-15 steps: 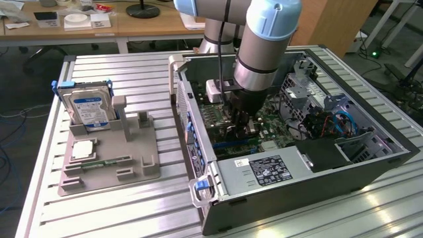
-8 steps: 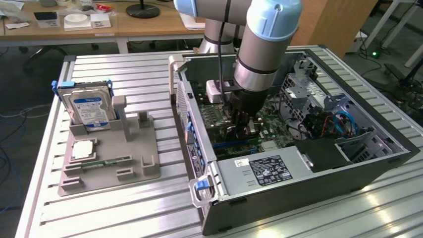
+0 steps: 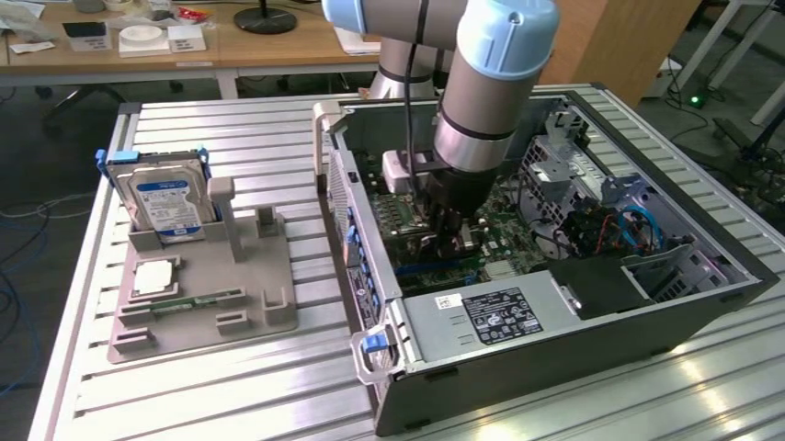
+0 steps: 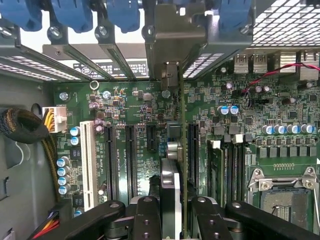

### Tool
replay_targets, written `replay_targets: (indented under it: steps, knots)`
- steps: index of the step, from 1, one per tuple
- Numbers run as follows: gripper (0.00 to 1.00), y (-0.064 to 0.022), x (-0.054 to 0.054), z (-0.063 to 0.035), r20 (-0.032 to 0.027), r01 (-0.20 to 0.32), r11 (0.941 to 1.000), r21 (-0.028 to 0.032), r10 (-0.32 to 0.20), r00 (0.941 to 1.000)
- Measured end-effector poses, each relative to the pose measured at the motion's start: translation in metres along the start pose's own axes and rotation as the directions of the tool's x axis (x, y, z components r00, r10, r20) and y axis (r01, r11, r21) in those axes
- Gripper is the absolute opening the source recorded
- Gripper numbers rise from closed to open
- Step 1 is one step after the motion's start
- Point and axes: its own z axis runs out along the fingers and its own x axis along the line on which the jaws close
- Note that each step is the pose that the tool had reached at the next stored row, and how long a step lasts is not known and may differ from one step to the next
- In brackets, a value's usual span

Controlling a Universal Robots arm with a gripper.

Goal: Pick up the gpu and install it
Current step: 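Insert the gpu into the slot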

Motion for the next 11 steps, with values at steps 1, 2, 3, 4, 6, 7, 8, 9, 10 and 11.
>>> replay_targets:
  steps: [1,2,3,4,6,7,8,9,10,11]
  knots:
    - [0.28,0.0,0.0,0.0002,-0.0001,0.0,1.0,0.0,0.0,1.0]
    - [0.28,0.0,0.0,0.0005,0.0,0.0,1.0,0.0,0.0,1.0]
    - [0.28,0.0,0.0,0.0006,0.0,0.0,1.0,-0.0001,0.0,1.0]
    - [0.28,0.0,0.0,0.0006,0.0,0.0,1.0,-0.0002,0.0,1.0]
    - [0.28,0.0,0.0,0.0007,0.0001,0.0,1.0,-0.0001,0.0,1.0]
    - [0.28,0.0,0.0,0.0007,0.0001,0.0,1.0,-0.0002,0.0,1.0]
    - [0.28,0.0,0.0,0.0007,0.0002,0.0,1.0,-0.0001,0.0,1.0]
    - [0.28,0.0002,0.0,0.0008,0.0002,0.0,1.0,0.0,0.0,1.0]
    - [0.28,0.0005,0.0,0.001,0.0002,0.0,1.0,0.0001,0.0,1.0]
    - [0.28,0.0006,0.0001,0.001,0.0001,0.0,1.0,-0.0001,0.0,1.0]
